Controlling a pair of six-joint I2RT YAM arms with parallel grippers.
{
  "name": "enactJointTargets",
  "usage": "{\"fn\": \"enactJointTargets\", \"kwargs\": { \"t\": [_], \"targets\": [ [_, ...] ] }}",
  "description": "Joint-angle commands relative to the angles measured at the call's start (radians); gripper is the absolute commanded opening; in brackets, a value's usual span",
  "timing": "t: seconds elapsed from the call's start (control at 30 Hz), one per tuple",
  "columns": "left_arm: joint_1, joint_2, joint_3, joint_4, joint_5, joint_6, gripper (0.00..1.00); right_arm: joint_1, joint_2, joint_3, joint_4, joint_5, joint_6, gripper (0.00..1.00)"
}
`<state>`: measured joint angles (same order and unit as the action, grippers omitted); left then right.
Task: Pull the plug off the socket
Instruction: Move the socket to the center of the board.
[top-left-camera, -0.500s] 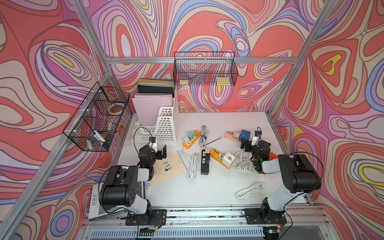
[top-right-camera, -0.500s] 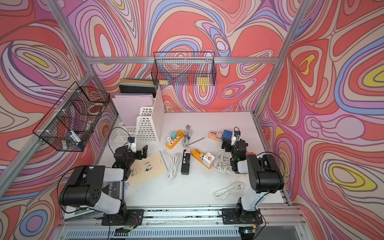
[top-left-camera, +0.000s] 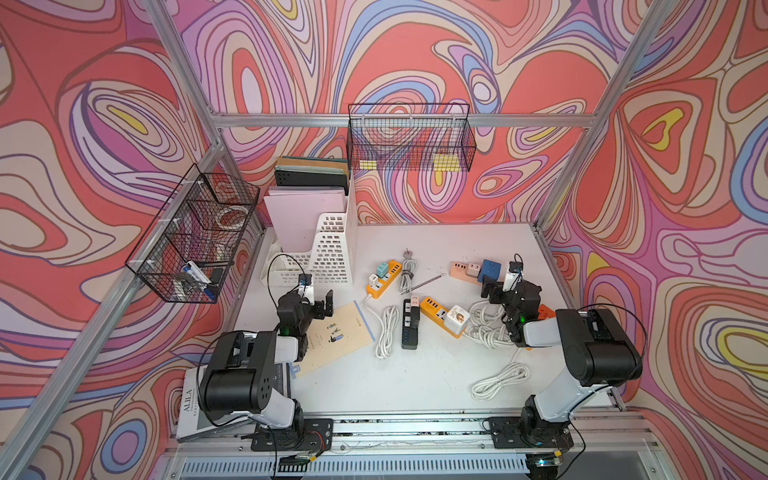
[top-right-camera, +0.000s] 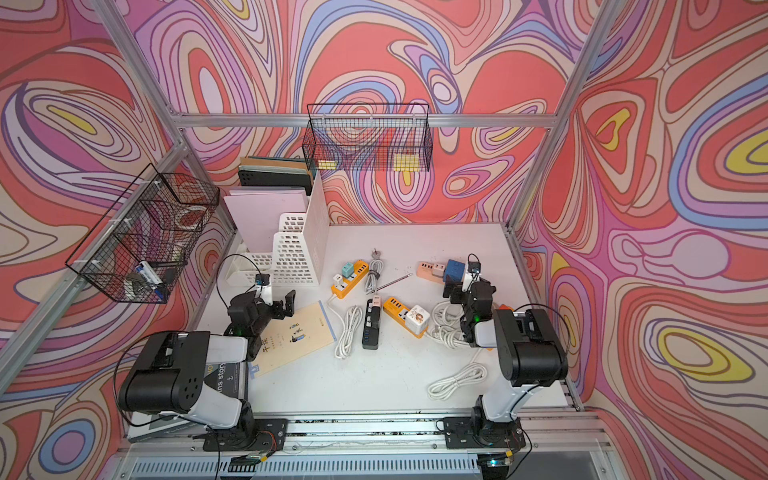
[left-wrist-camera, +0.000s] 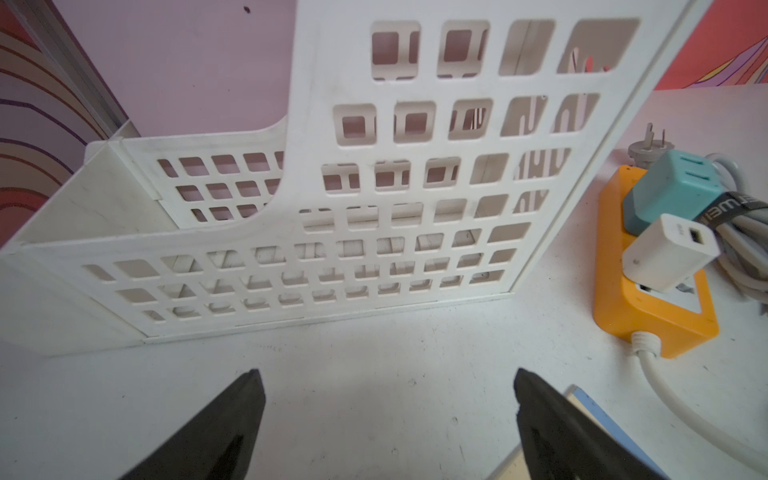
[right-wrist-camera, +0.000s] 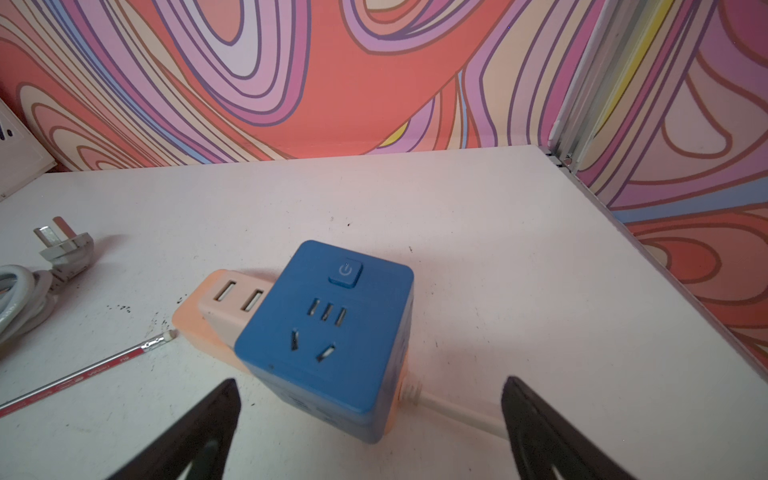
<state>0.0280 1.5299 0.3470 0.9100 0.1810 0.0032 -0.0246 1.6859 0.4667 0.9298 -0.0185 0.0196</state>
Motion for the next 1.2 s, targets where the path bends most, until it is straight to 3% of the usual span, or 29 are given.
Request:
{"fn": "enactJointTargets", "kwargs": {
  "t": [0.0,0.13,0.3,0.5,0.6,0.7,0.8,0.97,1.07,1.17],
  "targets": [
    [0.007,0.005,0.012,-0.003,0.015,0.009,0.99,0.002,0.009,0.009,0.003,-0.002,0.003,0.98],
    [0.007,0.006,0.015,-0.008,0.013,0.008,0.99,0.001,0.009,0.012,0.001,0.0,0.003,0.98],
    [0.007,-0.017,0.034,-0.056,-0.068,-0.022,0.99,0.002,-0.005,0.016,-0.011,-0.004,0.002,0.98],
    [0.004,-0.297,0.122,-0.46,-0.104,-0.071,0.99,0.002,-0.225,0.146,-0.453,-0.007,0.077,0.98],
    [0.004,-0.407,0.2,-0.68,-0.163,-0.192,0.99,0.002,-0.312,0.201,-0.637,-0.088,0.137,0.98],
    [0.004,-0.443,0.248,-0.838,-0.19,-0.381,0.99,0.001,-0.342,0.237,-0.718,-0.143,0.307,0.98],
    [0.004,-0.456,0.282,-0.914,-0.09,-0.524,0.99,-0.001,-0.317,0.301,-0.814,-0.226,0.484,0.98],
    [0.003,-0.441,0.27,-0.86,0.161,-0.779,0.99,0.018,-0.189,0.343,-0.706,-0.608,0.683,0.98],
    [-0.021,-0.436,0.241,-0.811,0.239,-0.901,0.99,0.088,-0.209,0.32,-0.69,-0.606,0.68,0.98],
    [-0.108,-0.466,0.225,-0.823,0.228,-0.945,0.99,0.173,-0.26,0.331,-0.798,-0.529,0.613,0.98]
  ]
}}
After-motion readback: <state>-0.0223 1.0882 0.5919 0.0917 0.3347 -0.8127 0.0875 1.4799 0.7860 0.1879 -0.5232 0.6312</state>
